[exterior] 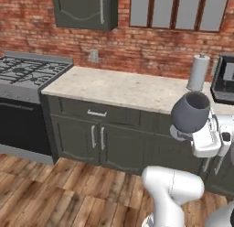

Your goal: Retrieve the wine glasses from the counter and place one next to each plate.

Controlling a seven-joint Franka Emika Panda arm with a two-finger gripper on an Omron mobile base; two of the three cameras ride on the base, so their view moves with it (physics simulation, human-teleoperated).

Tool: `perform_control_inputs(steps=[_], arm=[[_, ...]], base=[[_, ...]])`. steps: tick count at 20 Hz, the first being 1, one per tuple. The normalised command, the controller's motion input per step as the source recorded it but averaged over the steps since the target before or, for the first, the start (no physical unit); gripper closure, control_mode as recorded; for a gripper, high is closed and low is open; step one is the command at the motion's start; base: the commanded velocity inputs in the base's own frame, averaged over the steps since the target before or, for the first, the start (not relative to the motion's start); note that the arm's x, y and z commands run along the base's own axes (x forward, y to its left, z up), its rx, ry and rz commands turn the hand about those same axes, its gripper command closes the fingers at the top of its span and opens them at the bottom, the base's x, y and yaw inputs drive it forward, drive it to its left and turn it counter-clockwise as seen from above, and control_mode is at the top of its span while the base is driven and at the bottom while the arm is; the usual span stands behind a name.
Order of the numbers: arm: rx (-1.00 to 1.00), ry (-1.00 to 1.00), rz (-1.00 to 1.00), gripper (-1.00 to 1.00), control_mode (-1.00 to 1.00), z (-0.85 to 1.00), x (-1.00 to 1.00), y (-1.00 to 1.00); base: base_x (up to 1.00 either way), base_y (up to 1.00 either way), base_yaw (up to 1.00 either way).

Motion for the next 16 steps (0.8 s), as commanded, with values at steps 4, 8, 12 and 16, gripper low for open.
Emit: perform_control_inputs(steps=[4,8,12,16], arm=[[0.0,0.0,0.0,1.0,1.0,0.0,0.0,0.0],[0.0,0.0,0.0,1.0,1.0,0.0,0.0,0.0],[0.0,0.0,0.0,1.0,1.0,0.0,0.0,0.0],[0.0,0.0,0.0,1.0,1.0,0.0,0.0,0.0]], base=[[0.0,0.0,1.0],[0.0,0.0,1.0],[0.0,0.0,1.0],[0.0,0.0,1.0]])
